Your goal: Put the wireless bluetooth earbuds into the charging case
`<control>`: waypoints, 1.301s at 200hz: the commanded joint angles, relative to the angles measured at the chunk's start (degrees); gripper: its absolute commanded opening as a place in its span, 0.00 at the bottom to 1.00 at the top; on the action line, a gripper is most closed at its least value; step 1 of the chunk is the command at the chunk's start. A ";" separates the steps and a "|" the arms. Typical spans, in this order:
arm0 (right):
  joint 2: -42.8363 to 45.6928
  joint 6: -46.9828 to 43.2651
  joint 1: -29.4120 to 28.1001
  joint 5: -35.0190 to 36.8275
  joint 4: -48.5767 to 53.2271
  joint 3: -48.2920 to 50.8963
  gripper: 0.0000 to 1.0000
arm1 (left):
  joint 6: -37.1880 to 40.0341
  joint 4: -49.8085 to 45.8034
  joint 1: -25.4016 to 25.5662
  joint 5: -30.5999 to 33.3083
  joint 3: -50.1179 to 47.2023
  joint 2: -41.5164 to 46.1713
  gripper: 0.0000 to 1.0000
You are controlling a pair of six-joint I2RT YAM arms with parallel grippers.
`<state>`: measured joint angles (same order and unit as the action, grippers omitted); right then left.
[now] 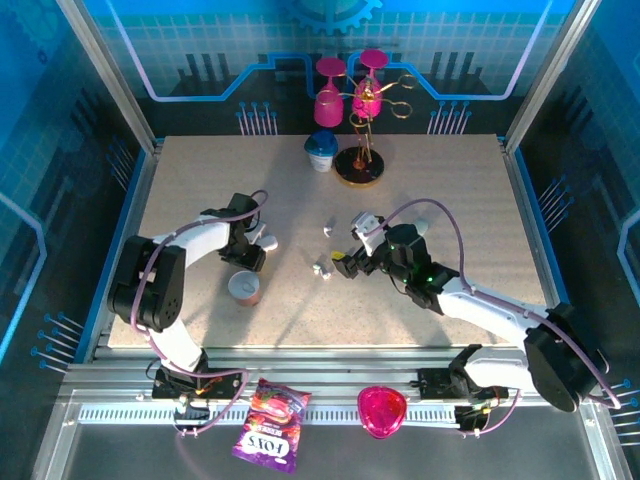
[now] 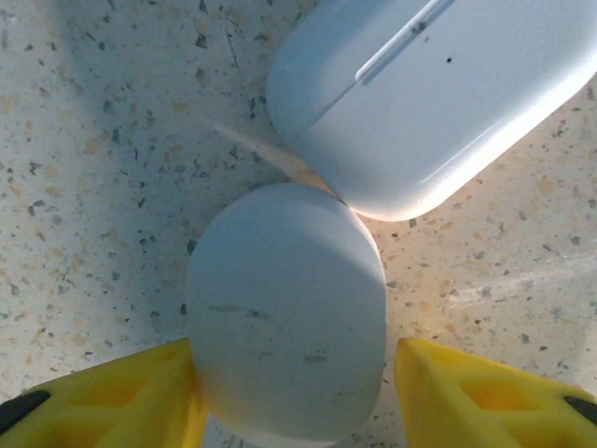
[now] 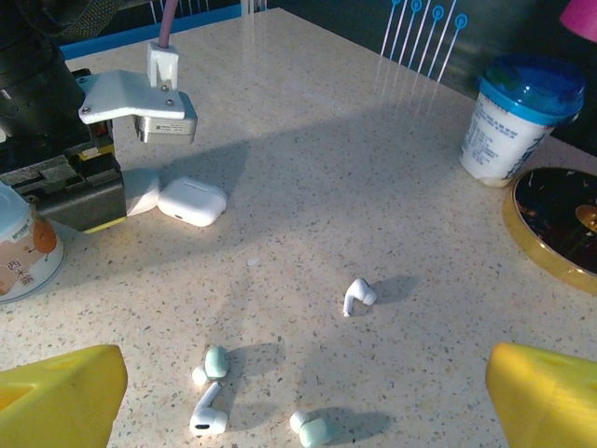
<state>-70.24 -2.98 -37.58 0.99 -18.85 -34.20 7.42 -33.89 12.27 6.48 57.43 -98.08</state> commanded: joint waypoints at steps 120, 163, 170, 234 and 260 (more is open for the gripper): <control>0.90 16.23 0.80 -1.87 13.94 -9.10 1.00 | 1.92 2.86 0.76 -3.53 -0.01 14.01 0.29; 1.47 28.22 5.28 -11.59 22.63 -13.99 1.00 | 5.98 11.10 3.64 -15.26 -1.49 23.32 0.28; 1.84 31.09 6.53 -14.61 22.61 -14.06 1.00 | 7.03 12.75 4.40 -16.67 -1.89 24.41 0.27; 3.24 50.34 15.26 -34.10 11.22 -10.89 1.00 | 18.77 24.33 14.65 -24.73 -5.79 30.63 0.27; 0.66 50.92 15.22 -38.71 20.06 -15.81 1.00 | 21.97 24.40 18.71 -23.22 -4.15 29.75 0.27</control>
<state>-68.12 43.53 -22.81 -30.22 -4.25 -45.54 23.57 -12.64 27.94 -15.20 52.23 -68.86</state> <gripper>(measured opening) 0.997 0.376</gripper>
